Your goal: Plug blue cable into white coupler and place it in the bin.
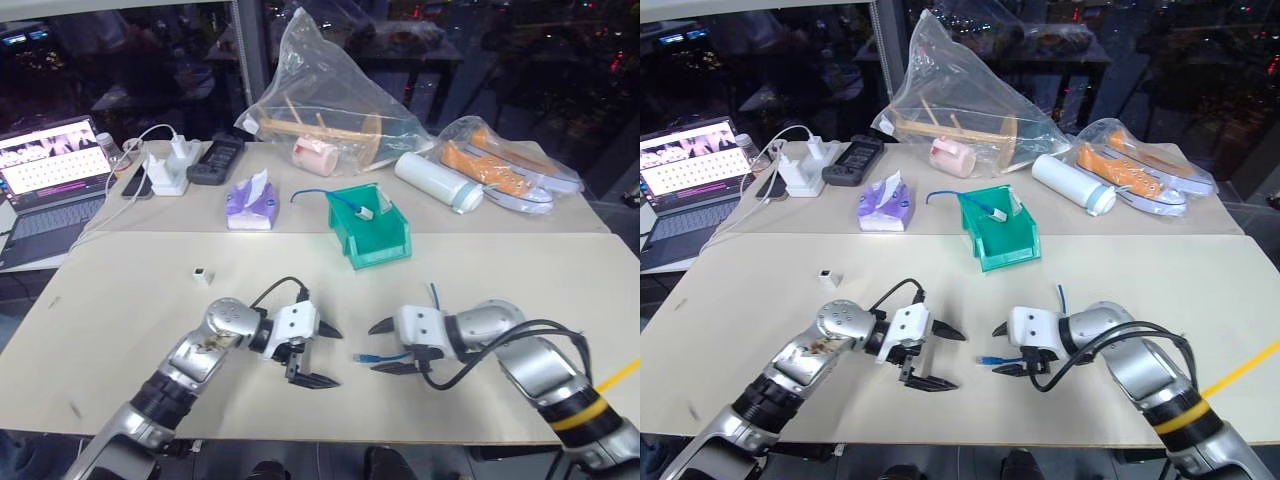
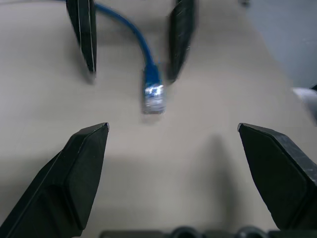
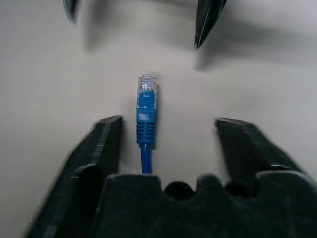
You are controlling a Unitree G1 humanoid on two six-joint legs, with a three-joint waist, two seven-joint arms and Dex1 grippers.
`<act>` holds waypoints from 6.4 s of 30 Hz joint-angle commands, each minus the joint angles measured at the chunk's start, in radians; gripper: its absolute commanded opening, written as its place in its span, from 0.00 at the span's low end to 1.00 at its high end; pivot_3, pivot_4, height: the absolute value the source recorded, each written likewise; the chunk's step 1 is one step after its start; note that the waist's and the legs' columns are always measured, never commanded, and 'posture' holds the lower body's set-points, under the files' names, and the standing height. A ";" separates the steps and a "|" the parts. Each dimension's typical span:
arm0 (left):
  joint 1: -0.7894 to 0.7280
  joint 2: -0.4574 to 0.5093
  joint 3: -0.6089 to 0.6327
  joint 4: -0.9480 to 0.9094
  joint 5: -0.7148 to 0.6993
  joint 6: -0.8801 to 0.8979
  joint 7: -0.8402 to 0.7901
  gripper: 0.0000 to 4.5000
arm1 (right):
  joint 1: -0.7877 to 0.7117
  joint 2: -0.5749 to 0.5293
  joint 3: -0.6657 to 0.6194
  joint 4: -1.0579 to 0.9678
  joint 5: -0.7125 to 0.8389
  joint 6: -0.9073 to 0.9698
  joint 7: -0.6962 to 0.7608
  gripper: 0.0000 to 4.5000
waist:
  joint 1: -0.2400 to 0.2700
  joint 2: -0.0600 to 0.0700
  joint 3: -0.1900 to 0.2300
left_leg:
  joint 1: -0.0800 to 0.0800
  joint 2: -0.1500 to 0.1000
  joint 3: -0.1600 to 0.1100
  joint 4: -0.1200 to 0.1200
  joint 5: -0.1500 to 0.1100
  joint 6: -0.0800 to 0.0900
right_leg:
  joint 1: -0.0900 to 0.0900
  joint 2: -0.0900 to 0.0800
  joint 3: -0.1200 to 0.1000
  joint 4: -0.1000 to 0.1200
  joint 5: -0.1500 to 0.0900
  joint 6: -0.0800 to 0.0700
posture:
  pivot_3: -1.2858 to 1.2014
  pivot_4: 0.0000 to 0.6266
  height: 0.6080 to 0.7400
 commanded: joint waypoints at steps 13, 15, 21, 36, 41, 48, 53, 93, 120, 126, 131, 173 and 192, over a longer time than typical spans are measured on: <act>-0.035 -0.083 -0.012 0.059 -0.001 0.058 -0.004 0.32 | 0.271 -0.105 -0.476 -0.460 0.269 0.483 -0.199 0.98 | 0.010 0.000 0.000 | 0.001 0.000 0.000 0.001 -0.001 0.002 | 0.002 0.000 0.000 0.001 0.001 0.000 | 0.52 0.24 1.00; -0.032 -0.091 -0.012 0.060 -0.006 0.059 -0.003 0.21 | 0.276 -0.083 -0.537 -0.491 0.331 0.581 -0.237 0.98 | 0.011 0.000 0.000 | 0.001 0.000 0.000 0.001 -0.001 0.002 | 0.002 0.000 0.000 0.001 0.001 0.000 | 0.52 0.24 1.00; -0.020 -0.171 0.029 0.069 -0.043 0.031 0.051 0.02 | 0.398 0.144 -0.839 -0.594 0.819 0.992 -0.371 0.98 | 0.029 -0.001 0.000 | -0.001 0.000 0.000 0.002 -0.001 0.003 | 0.002 0.000 0.000 0.000 0.001 0.001 | 0.52 0.24 1.00; -0.001 -0.295 0.120 -0.024 -0.190 0.144 0.131 0.02 | 0.603 0.628 -0.494 -0.567 1.673 0.355 -1.607 0.98 | 0.000 0.000 -0.001 | 0.006 0.000 0.002 0.000 -0.001 0.003 | 0.004 0.000 0.003 0.003 0.002 0.000 | 0.52 0.24 1.00; -0.004 -0.286 0.101 -0.029 -0.180 0.115 0.112 0.02 | 0.549 0.598 -0.409 -0.557 1.644 0.275 -1.680 0.98 | 0.004 0.000 -0.002 | 0.005 0.000 0.002 0.000 0.000 0.002 | 0.003 0.000 0.003 0.003 0.002 0.000 | 0.52 0.24 1.00; -0.004 -0.278 0.095 -0.025 -0.184 0.119 0.109 0.02 | 0.528 0.540 -0.377 -0.566 1.625 0.193 -1.712 0.98 | 0.005 0.000 -0.002 | 0.004 0.000 0.002 0.000 -0.001 0.003 | 0.003 0.000 0.003 0.000 0.002 0.000 | 0.52 0.24 1.00; -0.001 -0.279 0.101 -0.021 -0.187 0.123 0.115 0.02 | 0.541 0.513 -0.355 -0.599 1.605 0.150 -1.735 0.82 | 0.005 0.000 -0.002 | 0.005 0.000 0.002 0.000 -0.001 0.003 | 0.003 0.000 0.003 0.001 0.002 0.000 | 0.52 0.24 1.00; 0.682 -0.193 0.758 -0.321 -0.244 -0.036 0.658 0.98 | 0.115 0.216 -0.247 -0.435 1.445 0.263 -1.532 0.00 | 0.008 0.000 -0.001 | 0.005 0.002 0.003 -0.001 -0.001 0.003 | 0.002 0.002 0.004 0.000 0.003 -0.001 | 0.52 0.24 1.00; 0.132 -0.191 0.662 0.449 -0.009 -0.274 0.894 0.64 | 0.051 0.188 -0.294 -0.457 1.340 0.327 -1.584 0.00 | 0.021 0.001 -0.004 | 0.006 0.002 0.002 -0.001 0.000 0.002 | 0.003 0.002 0.003 0.001 0.004 -0.001 | 0.52 0.24 1.00; 0.072 -0.187 0.649 0.480 -0.043 -0.239 0.821 0.15 | 0.059 0.175 -0.299 -0.466 1.343 0.335 -1.592 0.00 | 0.028 0.002 -0.005 | 0.006 0.002 0.002 -0.001 0.000 0.002 | 0.004 0.002 0.003 0.001 0.005 -0.001 | 0.52 0.24 1.00; 0.081 -0.142 0.421 0.284 -0.042 -0.185 0.469 0.14 | 0.114 0.138 -0.309 -0.483 1.251 0.344 -1.570 0.00 | 0.031 0.002 -0.005 | 0.005 0.002 0.002 -0.001 0.000 0.002 | 0.004 0.002 0.002 -0.001 0.005 -0.001 | 0.52 0.24 1.00; -0.057 -0.220 -0.016 -0.051 -0.015 0.479 0.274 0.14 | 0.293 0.377 -0.217 -0.436 1.133 0.465 -1.622 0.00 | 0.006 0.001 -0.004 | 0.003 0.002 0.002 -0.001 -0.001 0.004 | 0.002 0.002 0.003 -0.002 0.004 0.000 | 0.52 0.24 1.00; -0.022 -0.272 0.033 -0.087 -0.067 0.554 0.371 0.14 | 0.317 0.309 -0.204 -0.444 1.230 0.539 -1.649 0.00 | 0.012 0.001 -0.005 | 0.004 0.002 0.002 -0.001 -0.001 0.004 | 0.004 0.002 0.003 -0.002 0.004 0.000 | 0.52 0.24 1.00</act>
